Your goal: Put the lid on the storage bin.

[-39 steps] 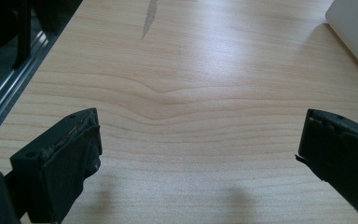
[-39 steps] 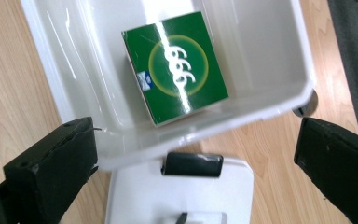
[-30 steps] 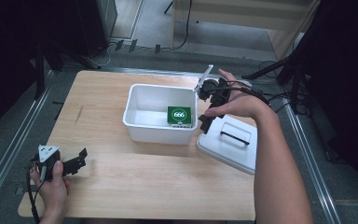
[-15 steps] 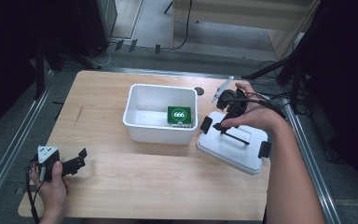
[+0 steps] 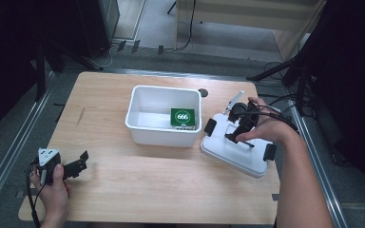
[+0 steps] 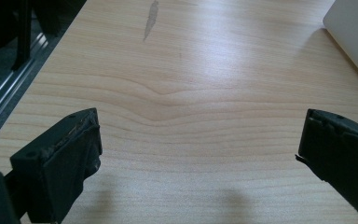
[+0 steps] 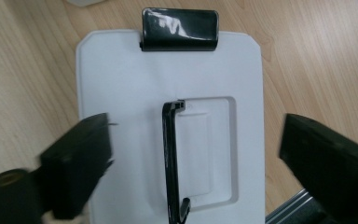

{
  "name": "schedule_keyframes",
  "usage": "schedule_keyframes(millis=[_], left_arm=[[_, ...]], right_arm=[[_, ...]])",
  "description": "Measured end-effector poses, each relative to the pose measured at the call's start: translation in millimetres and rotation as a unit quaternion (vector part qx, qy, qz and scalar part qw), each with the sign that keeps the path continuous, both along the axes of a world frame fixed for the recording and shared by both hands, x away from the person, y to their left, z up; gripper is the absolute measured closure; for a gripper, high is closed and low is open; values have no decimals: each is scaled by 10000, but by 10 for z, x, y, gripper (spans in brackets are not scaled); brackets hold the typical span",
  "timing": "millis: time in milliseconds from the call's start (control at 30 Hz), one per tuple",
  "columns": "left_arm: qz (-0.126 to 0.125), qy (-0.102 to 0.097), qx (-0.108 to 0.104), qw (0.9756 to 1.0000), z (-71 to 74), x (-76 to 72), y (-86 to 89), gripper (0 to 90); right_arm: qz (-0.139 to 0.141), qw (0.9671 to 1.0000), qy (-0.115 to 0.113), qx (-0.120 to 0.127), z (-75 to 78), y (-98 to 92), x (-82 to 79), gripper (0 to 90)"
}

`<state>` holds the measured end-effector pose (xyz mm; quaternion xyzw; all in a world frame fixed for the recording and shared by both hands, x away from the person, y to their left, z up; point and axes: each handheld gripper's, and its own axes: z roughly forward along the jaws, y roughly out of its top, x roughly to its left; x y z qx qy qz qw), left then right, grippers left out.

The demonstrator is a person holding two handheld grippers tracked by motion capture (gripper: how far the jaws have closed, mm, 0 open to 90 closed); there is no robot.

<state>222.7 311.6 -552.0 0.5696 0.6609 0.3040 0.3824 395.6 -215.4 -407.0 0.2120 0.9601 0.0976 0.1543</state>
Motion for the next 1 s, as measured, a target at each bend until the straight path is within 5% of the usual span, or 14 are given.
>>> schedule_keyframes(millis=[600,1000], left_arm=[[2,-4,-15,10000,-2,7,2,0],[9,5,-33,10000,-2,9,4,0]], right_arm=[[0,9992,377,-118,-380,-257,-44,689],[-99,9992,260,-285,-456,-326,-13,800]])
